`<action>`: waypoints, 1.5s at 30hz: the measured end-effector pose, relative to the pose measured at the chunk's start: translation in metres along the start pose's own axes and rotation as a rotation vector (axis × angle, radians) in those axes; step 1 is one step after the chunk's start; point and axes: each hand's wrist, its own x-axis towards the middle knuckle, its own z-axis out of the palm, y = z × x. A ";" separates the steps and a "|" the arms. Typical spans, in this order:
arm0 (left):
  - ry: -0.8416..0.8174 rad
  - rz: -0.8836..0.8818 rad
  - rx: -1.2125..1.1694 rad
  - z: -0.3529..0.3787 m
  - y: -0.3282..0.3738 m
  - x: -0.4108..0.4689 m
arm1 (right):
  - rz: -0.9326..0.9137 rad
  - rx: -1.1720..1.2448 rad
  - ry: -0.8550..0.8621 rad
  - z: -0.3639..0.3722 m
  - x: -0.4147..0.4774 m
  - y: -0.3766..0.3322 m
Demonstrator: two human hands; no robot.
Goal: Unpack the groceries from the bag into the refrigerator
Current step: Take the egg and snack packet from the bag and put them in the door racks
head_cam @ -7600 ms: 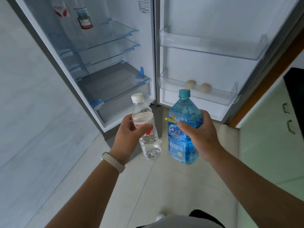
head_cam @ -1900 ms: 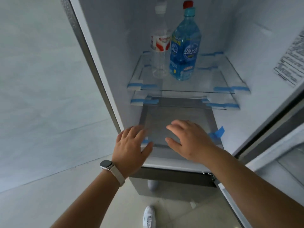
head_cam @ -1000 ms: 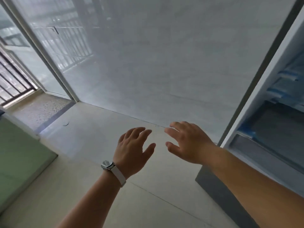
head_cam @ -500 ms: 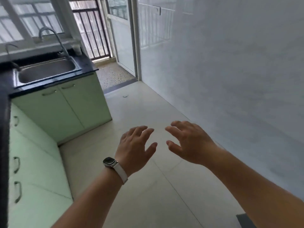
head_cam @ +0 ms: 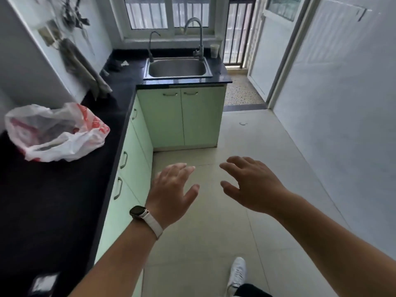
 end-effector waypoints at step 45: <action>0.250 -0.804 0.152 -0.068 -0.355 0.185 | -0.842 0.003 -0.172 0.000 0.550 -0.156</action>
